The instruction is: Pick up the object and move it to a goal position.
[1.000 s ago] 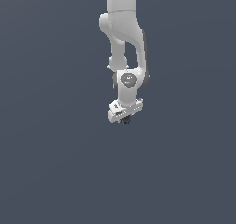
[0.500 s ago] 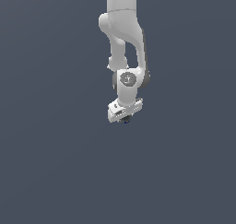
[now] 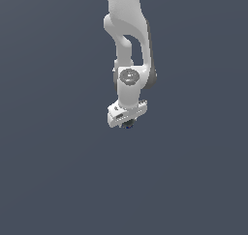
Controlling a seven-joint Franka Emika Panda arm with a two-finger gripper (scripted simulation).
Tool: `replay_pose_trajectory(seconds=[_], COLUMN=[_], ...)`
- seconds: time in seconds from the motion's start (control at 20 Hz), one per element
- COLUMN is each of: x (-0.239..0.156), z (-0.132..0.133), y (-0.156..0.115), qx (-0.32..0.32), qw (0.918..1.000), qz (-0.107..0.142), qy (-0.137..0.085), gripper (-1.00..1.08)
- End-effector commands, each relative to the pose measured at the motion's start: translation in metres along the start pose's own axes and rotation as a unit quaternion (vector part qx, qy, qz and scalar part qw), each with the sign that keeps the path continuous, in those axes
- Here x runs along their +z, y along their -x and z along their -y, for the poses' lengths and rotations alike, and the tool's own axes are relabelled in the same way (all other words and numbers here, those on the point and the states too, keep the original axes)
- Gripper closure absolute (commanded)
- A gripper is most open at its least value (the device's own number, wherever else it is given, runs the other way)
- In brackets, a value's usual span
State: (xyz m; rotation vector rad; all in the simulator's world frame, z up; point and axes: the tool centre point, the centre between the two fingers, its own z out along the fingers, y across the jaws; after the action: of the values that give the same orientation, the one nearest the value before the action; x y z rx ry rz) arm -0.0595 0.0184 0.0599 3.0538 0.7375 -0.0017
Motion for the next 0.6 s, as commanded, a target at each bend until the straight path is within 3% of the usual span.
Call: replay_pose_trajectory(seconds=[0.0,0.55], x=[-0.018,-0.117], z=[-0.012,-0.078], y=[-0.003,-0.019], qx=[0.000,0.000], qw=[1.0000,1.0000], qz=[-0.001,-0.001], qy=[0.000,-0.001], gripper=[1.08,1.08])
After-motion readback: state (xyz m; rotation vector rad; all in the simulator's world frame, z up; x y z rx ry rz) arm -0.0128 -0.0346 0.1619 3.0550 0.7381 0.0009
